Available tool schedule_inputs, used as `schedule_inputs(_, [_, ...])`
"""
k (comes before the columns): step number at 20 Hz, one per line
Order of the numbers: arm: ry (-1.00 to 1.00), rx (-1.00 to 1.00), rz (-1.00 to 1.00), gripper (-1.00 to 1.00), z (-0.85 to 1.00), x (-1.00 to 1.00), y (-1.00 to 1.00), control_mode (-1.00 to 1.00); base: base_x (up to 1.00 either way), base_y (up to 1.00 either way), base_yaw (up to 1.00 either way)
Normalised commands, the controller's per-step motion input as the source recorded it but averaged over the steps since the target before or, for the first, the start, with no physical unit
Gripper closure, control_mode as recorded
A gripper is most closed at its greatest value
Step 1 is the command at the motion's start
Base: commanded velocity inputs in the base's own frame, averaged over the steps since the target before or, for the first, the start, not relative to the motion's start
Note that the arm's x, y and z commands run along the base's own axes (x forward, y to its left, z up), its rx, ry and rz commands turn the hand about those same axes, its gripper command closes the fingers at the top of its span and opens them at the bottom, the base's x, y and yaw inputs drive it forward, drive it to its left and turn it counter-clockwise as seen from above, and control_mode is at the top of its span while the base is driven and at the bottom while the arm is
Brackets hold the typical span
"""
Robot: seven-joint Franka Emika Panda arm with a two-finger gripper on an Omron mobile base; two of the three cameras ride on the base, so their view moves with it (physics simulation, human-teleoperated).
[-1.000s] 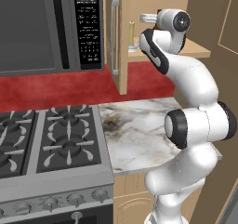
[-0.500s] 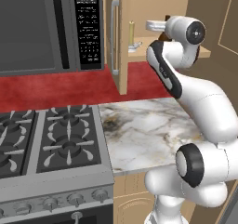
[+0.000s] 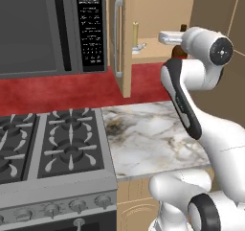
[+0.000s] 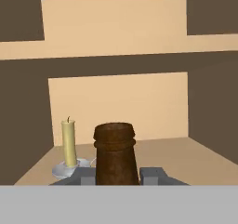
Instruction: Get the candle and the beer from the cabinet and move them to the dining counter.
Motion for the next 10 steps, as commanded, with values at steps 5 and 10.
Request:
schedule_inputs(5, [0.06, 0.00, 0.00, 1.00, -0.03, -1.00, 0.24, -1.00, 0.00, 0.00, 0.00])
schedule_inputs(10, [0.11, -0.01, 0.00, 1.00, -0.08, -0.93, 0.16, -1.00, 0.00, 0.00, 0.00])
